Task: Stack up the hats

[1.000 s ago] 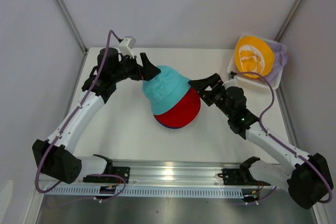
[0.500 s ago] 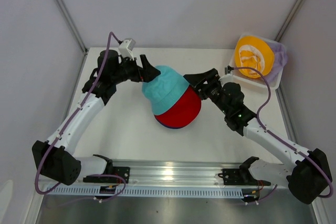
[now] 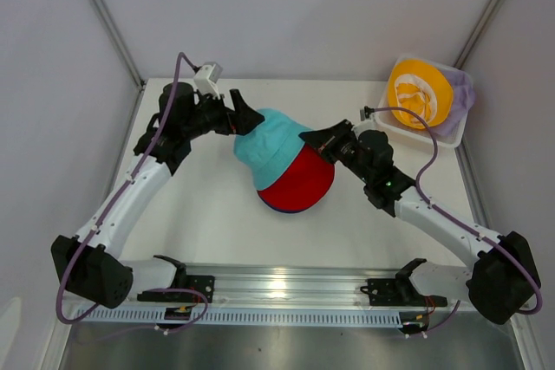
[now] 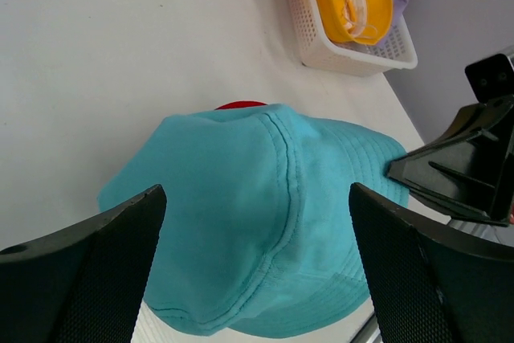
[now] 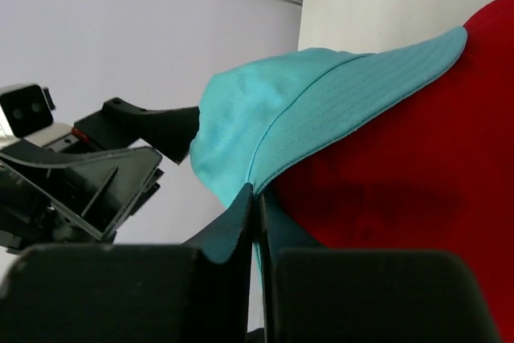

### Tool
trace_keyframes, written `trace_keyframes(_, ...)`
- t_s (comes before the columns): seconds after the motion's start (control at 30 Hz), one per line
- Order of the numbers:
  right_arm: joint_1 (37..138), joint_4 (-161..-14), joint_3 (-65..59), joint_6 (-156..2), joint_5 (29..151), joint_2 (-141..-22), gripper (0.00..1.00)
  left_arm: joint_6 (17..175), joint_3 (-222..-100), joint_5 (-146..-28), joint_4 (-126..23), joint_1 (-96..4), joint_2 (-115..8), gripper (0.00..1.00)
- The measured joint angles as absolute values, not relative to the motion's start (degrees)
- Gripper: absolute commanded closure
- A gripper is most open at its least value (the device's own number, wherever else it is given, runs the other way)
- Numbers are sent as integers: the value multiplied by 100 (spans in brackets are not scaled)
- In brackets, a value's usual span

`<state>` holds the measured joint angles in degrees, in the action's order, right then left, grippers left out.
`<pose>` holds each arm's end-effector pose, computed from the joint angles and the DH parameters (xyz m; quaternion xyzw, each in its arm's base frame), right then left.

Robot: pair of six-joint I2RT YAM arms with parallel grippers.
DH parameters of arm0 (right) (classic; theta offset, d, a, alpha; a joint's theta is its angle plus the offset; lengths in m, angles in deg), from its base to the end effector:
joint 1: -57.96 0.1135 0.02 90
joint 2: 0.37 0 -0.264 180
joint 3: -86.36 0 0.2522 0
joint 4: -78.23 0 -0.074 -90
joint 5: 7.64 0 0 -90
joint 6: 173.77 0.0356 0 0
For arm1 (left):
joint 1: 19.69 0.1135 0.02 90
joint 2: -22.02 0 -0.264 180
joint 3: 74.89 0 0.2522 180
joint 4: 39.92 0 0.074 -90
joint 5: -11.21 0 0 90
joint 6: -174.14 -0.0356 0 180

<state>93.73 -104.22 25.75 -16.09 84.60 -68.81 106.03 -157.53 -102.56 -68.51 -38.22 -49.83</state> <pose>0.2279 0.1659 0.3144 0.1906 0.7145 0.5373 0.4055 0.2675 -0.1048 0.3790 0.0981 0.7939 -0.3553 0.4836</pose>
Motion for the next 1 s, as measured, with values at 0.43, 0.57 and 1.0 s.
trace_keyframes(0.43,9292,-11692,2769,-1719,9190,-6866,100,11910,-14627,-9546,-6368,-2792,-4572,0)
trace_keyframes(0.57,9205,-12291,3060,-1780,9464,-6807,100,12430,-14171,-9565,-5876,-2300,-4494,0)
trace_keyframes(1.0,8438,-13528,4621,-2046,10259,-6142,100,13505,-13268,-10223,-4650,-2139,-5112,14)
